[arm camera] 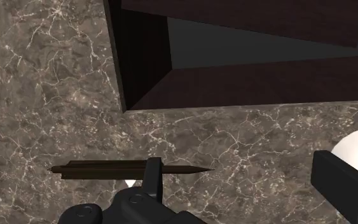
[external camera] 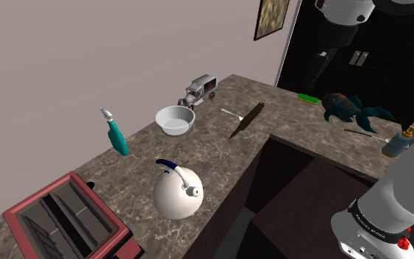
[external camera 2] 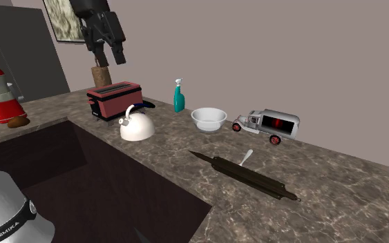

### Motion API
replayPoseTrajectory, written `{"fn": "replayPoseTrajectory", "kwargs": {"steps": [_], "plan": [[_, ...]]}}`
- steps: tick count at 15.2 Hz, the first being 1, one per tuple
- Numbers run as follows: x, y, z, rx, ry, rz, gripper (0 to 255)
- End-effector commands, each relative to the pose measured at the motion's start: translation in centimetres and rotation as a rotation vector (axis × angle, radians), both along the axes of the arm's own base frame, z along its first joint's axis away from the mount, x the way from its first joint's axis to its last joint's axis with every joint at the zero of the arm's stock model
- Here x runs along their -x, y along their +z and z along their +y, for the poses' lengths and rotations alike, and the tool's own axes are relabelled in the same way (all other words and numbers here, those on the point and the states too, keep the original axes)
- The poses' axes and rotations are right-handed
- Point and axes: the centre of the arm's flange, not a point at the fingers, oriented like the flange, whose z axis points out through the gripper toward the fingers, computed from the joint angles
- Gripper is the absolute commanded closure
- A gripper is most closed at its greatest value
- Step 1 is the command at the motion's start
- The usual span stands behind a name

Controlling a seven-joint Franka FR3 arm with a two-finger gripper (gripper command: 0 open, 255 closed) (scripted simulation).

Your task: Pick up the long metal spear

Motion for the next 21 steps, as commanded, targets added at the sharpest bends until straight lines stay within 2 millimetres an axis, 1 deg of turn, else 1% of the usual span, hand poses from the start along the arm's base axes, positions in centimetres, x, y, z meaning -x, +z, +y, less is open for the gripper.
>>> {"fn": "replayPoseTrajectory", "kwargs": {"steps": [1, 6, 11, 16, 21], "plan": [[0.0, 0.0, 0.0, 0.0, 0.0, 0.0, 0], [-4.9, -4.5, -0.9, -0.053, -0.176, -0.017, 0], [-9.6, -8.9, -2.3, -0.105, -0.353, -0.034, 0], [-14.1, -13.4, -4.4, -0.158, -0.529, -0.051, 0], [-18.3, -17.9, -7.0, -0.21, -0.706, -0.068, 0]]}}
